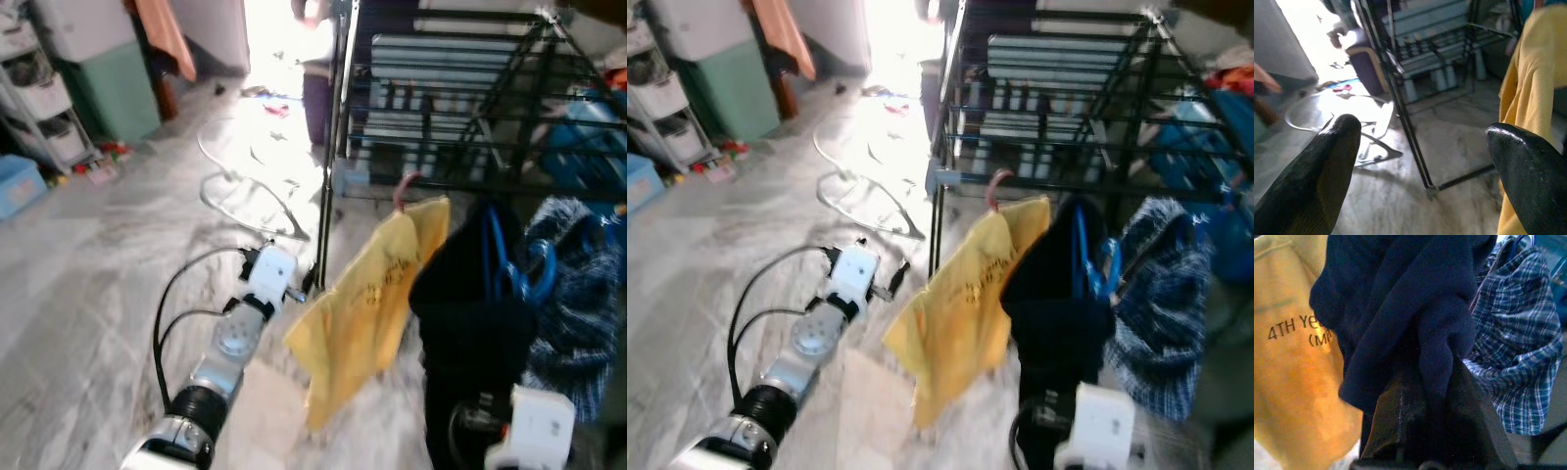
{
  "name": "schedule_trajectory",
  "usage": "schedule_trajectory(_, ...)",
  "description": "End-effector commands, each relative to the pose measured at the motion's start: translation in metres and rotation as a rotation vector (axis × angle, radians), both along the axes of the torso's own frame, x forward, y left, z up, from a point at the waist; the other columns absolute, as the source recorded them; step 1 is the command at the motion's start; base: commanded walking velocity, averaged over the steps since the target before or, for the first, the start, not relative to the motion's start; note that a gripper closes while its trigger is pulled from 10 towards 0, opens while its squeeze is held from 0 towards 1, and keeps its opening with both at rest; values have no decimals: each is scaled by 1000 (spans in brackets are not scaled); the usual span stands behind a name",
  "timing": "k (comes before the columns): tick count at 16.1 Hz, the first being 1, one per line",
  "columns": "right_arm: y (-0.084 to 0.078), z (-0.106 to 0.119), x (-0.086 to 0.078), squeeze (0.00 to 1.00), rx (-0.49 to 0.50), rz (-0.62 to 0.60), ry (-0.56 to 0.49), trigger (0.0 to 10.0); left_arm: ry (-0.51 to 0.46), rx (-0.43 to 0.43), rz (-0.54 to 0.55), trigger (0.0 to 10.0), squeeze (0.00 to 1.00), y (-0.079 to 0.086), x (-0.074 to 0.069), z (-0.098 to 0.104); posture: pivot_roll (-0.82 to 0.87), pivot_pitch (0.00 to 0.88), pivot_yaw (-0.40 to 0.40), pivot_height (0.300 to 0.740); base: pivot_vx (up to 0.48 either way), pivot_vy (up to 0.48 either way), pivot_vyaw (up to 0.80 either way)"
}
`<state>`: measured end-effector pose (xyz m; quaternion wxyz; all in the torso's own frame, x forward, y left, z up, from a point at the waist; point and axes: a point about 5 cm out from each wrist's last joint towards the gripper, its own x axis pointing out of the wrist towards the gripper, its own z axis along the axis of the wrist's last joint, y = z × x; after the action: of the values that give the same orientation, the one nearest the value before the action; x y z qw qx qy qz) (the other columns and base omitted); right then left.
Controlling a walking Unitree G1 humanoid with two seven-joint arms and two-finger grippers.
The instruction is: Hang hanger
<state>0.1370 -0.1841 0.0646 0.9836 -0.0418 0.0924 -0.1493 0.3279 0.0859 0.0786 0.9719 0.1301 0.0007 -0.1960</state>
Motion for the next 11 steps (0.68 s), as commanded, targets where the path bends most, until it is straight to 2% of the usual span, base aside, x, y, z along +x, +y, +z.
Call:
schedule_trajectory(1, -4, 10, 4, 0, -4, -20, -66, 0, 4, 0, 7, 10000, 0, 0, 2, 1, -51, 0, 10, 740, -319, 0, 0)
schedule_trajectory(4, 6, -6, -5, 0, 85, 6, 7, 0, 3, 14, -7, 10000, 0, -1, 2, 1, -57, 0, 23, 740, -324, 0, 0)
schedule_trajectory(6, 11, -9, -6, 0, 118, 19, 17, 0, 2, 18, -13, 10000, 0, -1, 2, 1, -55, 0, 28, 740, -332, 0, 0)
schedule_trajectory(11, 17, -16, -8, 0, 145, 51, 45, 0, 3, 32, -13, 10000, 0, 0, 2, 0, -47, 9, 32, 740, -353, 0, 0)
